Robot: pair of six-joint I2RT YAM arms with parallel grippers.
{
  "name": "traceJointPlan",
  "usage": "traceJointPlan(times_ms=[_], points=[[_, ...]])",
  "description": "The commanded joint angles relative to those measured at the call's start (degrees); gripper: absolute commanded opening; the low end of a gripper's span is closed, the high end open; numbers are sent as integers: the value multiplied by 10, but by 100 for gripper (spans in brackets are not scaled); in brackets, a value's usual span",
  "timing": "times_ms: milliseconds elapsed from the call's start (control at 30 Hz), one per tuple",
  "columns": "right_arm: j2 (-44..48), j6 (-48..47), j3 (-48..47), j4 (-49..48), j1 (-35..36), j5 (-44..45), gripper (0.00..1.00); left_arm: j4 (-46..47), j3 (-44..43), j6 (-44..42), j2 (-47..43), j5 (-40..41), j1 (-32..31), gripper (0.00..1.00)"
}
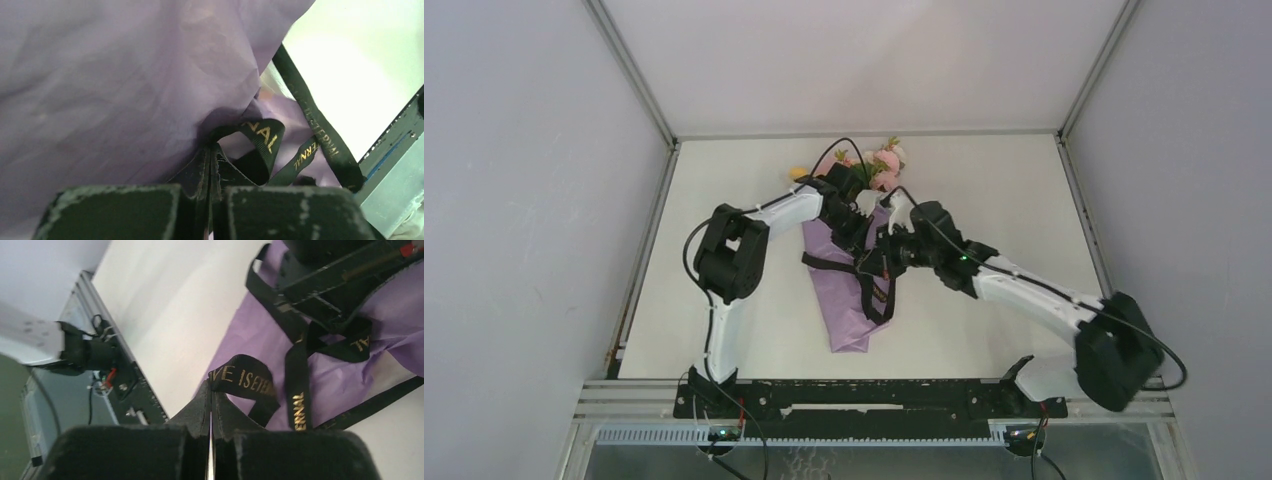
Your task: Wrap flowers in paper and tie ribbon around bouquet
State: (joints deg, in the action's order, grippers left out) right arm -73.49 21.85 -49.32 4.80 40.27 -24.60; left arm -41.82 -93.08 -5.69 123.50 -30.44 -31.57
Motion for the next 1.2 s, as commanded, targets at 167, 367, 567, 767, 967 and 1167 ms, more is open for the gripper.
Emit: traceJointPlan(times_ms=[167, 367, 567, 767, 967, 1167], points=[[-156, 2, -20, -176, -34, -19, 0, -67, -20, -56, -98, -5, 17, 0], [-239, 53, -20, -268, -62, -52, 0, -145, -37, -115, -152, 70, 35, 0], [-306, 98, -50, -325, -92, -80, 0, -183, 18, -187, -237, 250, 71, 0], [-369, 140, -103, -337, -106, -116, 0, -302, 56, -309, -336, 323, 76, 0], [-410, 155, -169, -325, -93, -133, 0, -447, 33, -370, -386, 224, 23, 0], [-438, 194, -203, -344, -83, -175, 7, -448, -128, -365, -299, 132, -164, 0]])
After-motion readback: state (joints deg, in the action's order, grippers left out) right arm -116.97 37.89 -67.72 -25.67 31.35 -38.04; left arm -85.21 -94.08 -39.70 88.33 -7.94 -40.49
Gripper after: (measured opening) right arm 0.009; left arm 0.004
